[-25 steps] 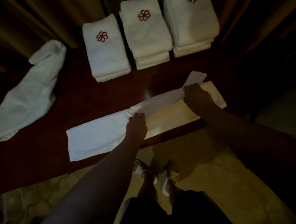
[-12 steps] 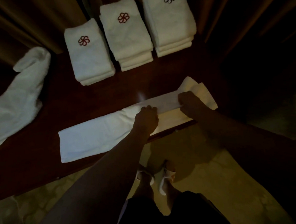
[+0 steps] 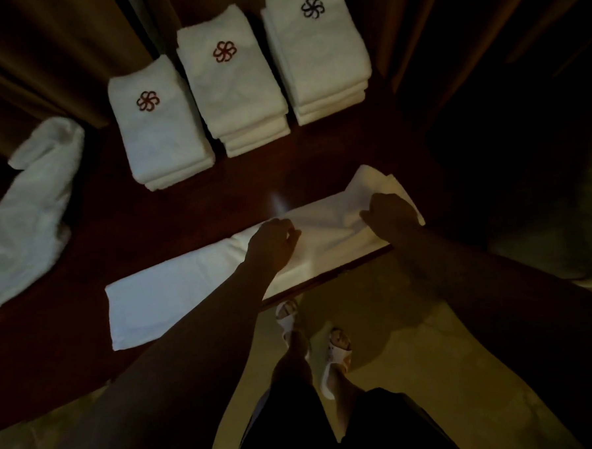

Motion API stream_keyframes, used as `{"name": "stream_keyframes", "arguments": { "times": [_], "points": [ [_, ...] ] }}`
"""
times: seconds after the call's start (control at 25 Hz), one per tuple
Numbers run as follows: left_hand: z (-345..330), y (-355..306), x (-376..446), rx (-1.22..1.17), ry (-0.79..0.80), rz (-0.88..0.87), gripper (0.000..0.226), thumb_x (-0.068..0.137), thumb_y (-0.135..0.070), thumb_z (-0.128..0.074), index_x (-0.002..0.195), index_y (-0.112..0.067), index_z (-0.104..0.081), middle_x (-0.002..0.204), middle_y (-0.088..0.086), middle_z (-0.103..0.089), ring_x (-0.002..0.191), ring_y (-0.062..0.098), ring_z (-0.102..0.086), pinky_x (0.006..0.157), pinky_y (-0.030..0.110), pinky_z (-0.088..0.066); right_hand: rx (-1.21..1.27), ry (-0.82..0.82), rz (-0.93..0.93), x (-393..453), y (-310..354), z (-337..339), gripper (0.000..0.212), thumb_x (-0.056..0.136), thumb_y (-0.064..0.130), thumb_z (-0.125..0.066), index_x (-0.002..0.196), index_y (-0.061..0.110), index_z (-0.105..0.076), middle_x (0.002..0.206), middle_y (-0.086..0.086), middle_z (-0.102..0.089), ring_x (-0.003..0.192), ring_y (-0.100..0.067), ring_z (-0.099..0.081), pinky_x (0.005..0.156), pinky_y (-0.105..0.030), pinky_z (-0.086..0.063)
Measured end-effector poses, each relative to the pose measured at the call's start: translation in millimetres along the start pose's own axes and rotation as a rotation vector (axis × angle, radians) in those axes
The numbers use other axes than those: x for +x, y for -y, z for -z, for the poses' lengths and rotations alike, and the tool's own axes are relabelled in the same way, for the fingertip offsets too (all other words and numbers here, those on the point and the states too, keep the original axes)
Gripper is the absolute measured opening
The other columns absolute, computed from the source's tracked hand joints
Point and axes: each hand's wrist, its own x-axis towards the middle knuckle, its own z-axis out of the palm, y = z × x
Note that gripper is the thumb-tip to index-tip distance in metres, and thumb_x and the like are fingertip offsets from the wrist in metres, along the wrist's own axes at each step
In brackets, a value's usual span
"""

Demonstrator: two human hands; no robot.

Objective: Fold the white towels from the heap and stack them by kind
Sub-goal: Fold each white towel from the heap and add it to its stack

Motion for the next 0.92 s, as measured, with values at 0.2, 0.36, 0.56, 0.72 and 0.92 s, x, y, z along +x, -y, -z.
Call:
{"name": "stream_keyframes", "arguments": {
  "times": [0.2,0.36,0.56,0.72,0.92],
  "points": [
    [1,-6,38,0.025,-0.079,-0.034,0.036,0.099,-0.034,-0.049,0.115,-0.006,-0.063,0.113,0.017,-0.06,0.107,0.031,-0.054,0.088,0.036,-0.041,-0.095,-0.171,-0.09,26,22,13,0.08,0.083,0.033,-0.069,0.145,0.009,-0.024,0.146,-0.017,-0.031,0.133,-0.035,-0.031,0.105,-0.047,-0.035],
    [-13,1,58,0.106,0.016,-0.015,0.047,0.095,-0.049,-0.05,0.121,-0.011,-0.059,0.12,0.015,-0.057,0.112,0.032,-0.052,0.09,0.039,-0.041,0.078,-0.286,-0.126,47,30,15,0.06,0.093,0.044,-0.051,0.139,0.008,-0.038,0.14,-0.017,-0.04,0.13,-0.035,-0.034,0.103,-0.046,-0.032],
    [-9,-3,79,0.205,0.043,-0.026,0.035,0.094,-0.039,-0.053,0.117,-0.014,-0.057,0.124,0.013,-0.051,0.118,0.029,-0.045,0.093,0.04,-0.037,0.073,-0.153,-0.208,65,24,26,0.048,0.094,0.044,-0.05,0.129,0.011,-0.051,0.138,-0.018,-0.04,0.129,-0.037,-0.032,0.103,-0.047,-0.031],
    [0,0,89,0.248,0.155,-0.098,0.03,0.097,-0.034,-0.05,0.118,-0.013,-0.056,0.121,0.011,-0.056,0.116,0.028,-0.05,0.093,0.039,-0.037,0.22,-0.174,-0.241,68,24,35,0.034,0.093,0.032,-0.056,0.12,0.012,-0.057,0.13,-0.014,-0.051,0.124,-0.034,-0.042,0.1,-0.044,-0.036],
    [20,16,98,0.299,0.118,-0.141,0.031,0.1,-0.03,-0.044,0.12,-0.01,-0.056,0.12,0.013,-0.058,0.115,0.03,-0.052,0.093,0.038,-0.04,0.501,-0.268,-0.456,53,-3,49,0.042,0.097,0.03,-0.053,0.13,0.004,-0.052,0.133,-0.017,-0.052,0.122,-0.033,-0.051,0.096,-0.035,-0.041]
  ]
}}
